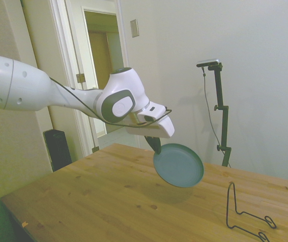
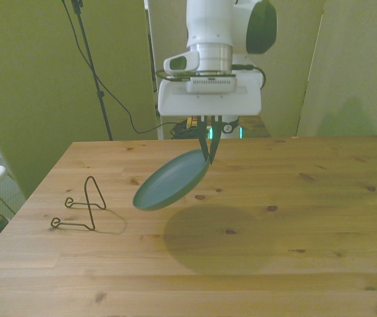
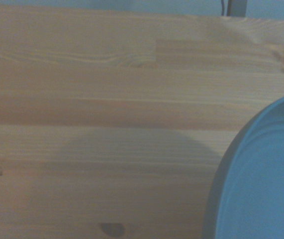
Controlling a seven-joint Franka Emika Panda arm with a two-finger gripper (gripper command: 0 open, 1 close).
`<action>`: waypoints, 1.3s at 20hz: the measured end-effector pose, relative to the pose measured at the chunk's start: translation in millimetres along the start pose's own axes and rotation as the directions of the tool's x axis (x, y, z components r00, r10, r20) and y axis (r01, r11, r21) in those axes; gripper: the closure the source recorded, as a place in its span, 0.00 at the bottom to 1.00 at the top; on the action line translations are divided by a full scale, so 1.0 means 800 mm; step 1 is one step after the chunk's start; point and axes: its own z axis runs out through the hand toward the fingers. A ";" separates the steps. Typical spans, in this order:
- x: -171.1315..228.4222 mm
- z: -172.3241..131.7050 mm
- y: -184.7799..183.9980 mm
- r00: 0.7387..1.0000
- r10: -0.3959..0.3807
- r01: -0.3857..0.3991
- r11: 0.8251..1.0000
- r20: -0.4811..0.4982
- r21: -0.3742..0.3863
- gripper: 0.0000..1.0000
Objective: Load the plate
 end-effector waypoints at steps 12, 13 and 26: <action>0.064 -0.048 0.065 0.991 0.087 -0.105 0.978 0.104 0.181 1.00; 0.069 -0.051 0.068 0.990 0.092 -0.112 0.974 0.108 0.196 1.00; 0.173 -0.101 0.193 0.959 0.169 -0.251 0.881 0.228 0.401 1.00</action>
